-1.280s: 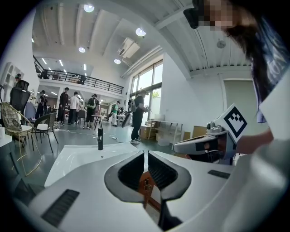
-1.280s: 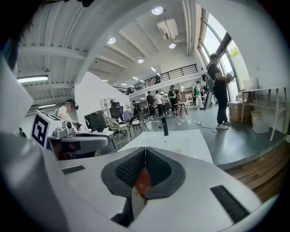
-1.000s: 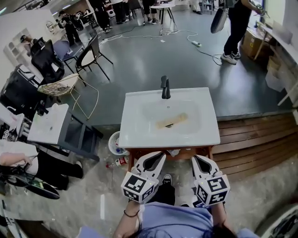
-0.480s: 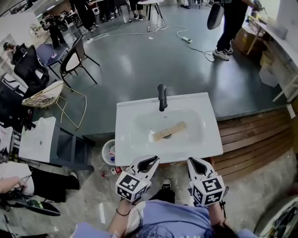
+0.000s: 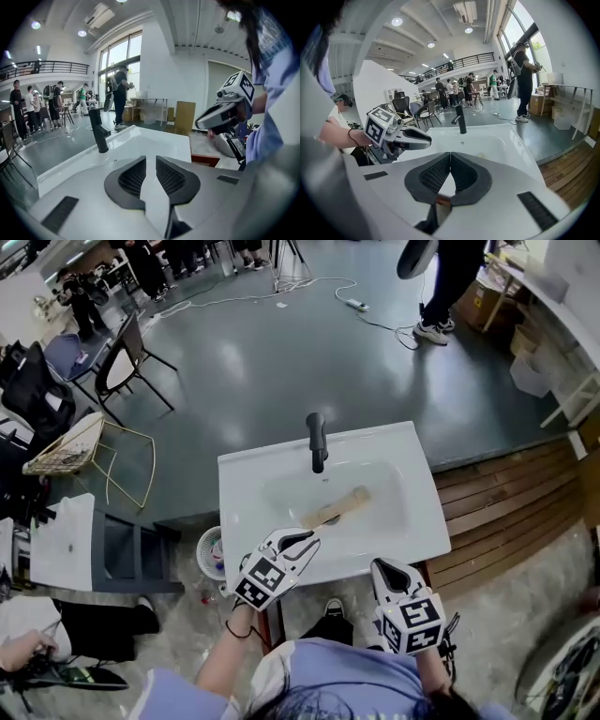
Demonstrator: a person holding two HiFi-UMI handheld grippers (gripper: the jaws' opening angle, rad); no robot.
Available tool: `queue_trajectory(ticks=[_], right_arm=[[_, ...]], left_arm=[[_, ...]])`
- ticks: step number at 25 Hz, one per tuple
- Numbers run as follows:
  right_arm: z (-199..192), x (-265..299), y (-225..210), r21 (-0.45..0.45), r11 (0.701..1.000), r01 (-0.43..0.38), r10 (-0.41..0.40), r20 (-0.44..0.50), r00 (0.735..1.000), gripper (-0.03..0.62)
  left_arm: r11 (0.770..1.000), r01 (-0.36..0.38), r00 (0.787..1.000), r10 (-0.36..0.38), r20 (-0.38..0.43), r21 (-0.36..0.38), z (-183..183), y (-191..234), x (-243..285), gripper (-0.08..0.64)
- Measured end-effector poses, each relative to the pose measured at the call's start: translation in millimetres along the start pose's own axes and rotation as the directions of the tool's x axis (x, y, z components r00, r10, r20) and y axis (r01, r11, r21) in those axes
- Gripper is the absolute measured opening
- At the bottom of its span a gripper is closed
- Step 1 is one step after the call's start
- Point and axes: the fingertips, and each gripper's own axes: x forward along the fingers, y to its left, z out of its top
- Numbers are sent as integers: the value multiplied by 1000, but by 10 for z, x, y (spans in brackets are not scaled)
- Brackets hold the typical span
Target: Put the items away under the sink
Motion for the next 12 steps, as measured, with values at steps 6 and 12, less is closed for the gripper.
queue_trajectory(ticks=[6, 12], right_arm=[[-77, 122, -3, 1, 1000, 12, -12, -43, 999, 15], [-162, 120, -134, 21, 999, 46, -44, -79, 996, 15]], left_arm=[[996, 85, 989, -80, -126, 30, -357, 252, 459, 120], [992, 127, 963, -118, -243, 21, -704, 471, 938, 165]])
